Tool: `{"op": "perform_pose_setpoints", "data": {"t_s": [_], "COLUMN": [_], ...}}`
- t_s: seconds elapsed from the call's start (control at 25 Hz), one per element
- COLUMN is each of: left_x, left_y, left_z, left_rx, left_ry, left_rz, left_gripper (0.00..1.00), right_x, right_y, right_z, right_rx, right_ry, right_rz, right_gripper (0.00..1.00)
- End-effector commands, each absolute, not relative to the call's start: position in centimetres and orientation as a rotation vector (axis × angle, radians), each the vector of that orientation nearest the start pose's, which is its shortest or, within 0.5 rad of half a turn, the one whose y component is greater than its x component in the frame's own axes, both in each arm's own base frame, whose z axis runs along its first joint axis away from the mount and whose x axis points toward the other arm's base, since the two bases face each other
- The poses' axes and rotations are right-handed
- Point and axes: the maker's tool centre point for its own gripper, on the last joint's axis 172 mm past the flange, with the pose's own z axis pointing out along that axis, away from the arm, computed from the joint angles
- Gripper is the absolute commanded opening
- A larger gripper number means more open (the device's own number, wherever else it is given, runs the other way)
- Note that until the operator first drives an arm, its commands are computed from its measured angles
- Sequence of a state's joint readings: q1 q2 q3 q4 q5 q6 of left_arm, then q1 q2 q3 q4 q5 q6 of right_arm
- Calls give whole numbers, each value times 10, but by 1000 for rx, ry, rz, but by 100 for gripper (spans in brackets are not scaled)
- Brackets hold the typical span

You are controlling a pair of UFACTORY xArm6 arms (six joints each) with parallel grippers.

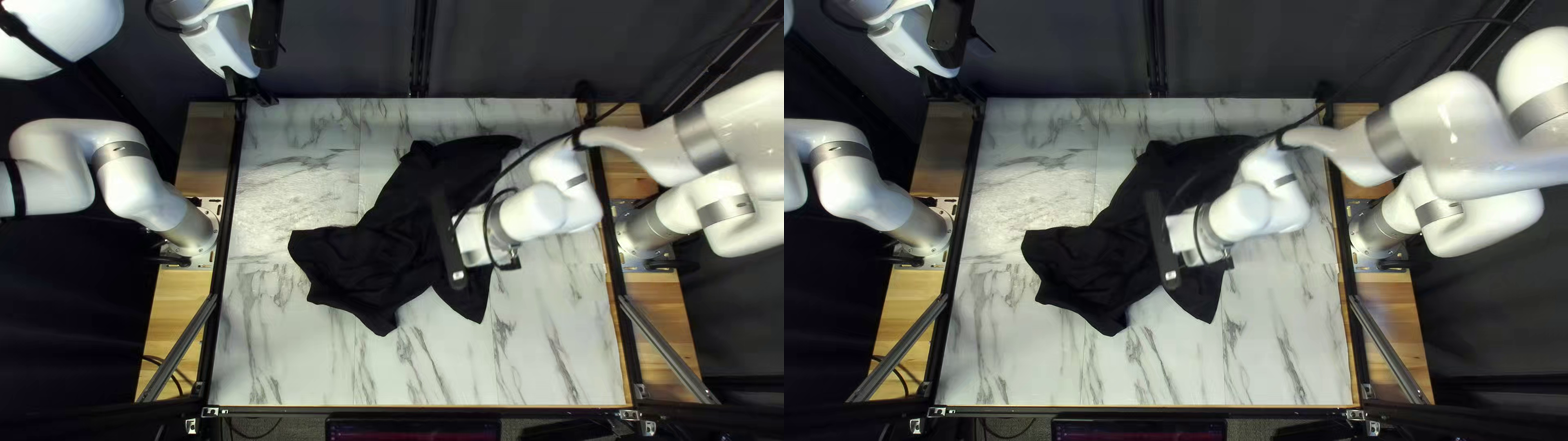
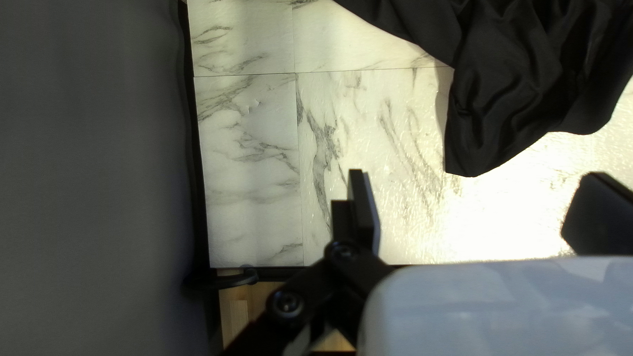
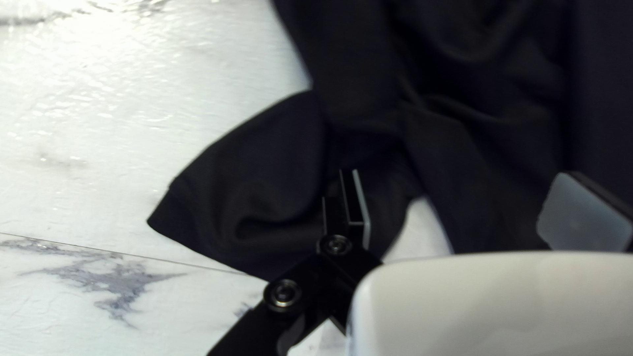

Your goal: Fold t-shirt

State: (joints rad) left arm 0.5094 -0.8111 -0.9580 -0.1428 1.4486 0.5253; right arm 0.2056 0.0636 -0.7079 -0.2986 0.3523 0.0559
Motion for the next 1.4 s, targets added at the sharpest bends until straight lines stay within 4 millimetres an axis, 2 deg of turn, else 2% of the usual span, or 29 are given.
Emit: {"op": "perform_pose_setpoints", "data": {"t_s": [0.04,0.08,0.12,0.16,0.2,0.24,0.56,0.84,1.0,1.16,1.2,1.28,1.4], "left_x": [286,286,286,286,286,286,286,286,286,286,286,286,286], "left_y": [118,118,118,118,118,118,118,118,118,118,118,118,118], "left_z": [416,416,416,416,416,416,416,416,416,416,416,416,416], "left_rx": [-3061,-3061,-3061,-3061,-3061,-3061,-3061,-3061,-3061,-3061,-3061,-3061,-3061], "left_ry": [33,33,33,33,33,33,33,33,33,33,33,33,33], "left_rz": [-540,-540,-540,-540,-540,-540,-540,-540,-540,-540,-540,-540,-540], "left_gripper": [100,100,100,100,100,100,100,100,100,100,100,100,100], "right_x": [484,484,484,485,486,486,491,482,463,448,441,431,414], "right_y": [97,98,98,99,98,98,102,107,113,123,127,131,143], "right_z": [75,71,70,67,65,64,80,144,185,215,229,245,259], "right_rx": [-3116,-3107,-3105,-3097,-3090,-3088,-3095,-3155,-3195,-3229,-3241,-3259,-3280], "right_ry": [-718,-732,-735,-747,-757,-760,-778,-799,-789,-770,-762,-747,-722], "right_rz": [-451,-438,-435,-424,-413,-408,-407,-416,-419,-413,-412,-408,-383], "right_gripper": [54,54,33,27,4,0,0,0,0,0,0,0,0]}}
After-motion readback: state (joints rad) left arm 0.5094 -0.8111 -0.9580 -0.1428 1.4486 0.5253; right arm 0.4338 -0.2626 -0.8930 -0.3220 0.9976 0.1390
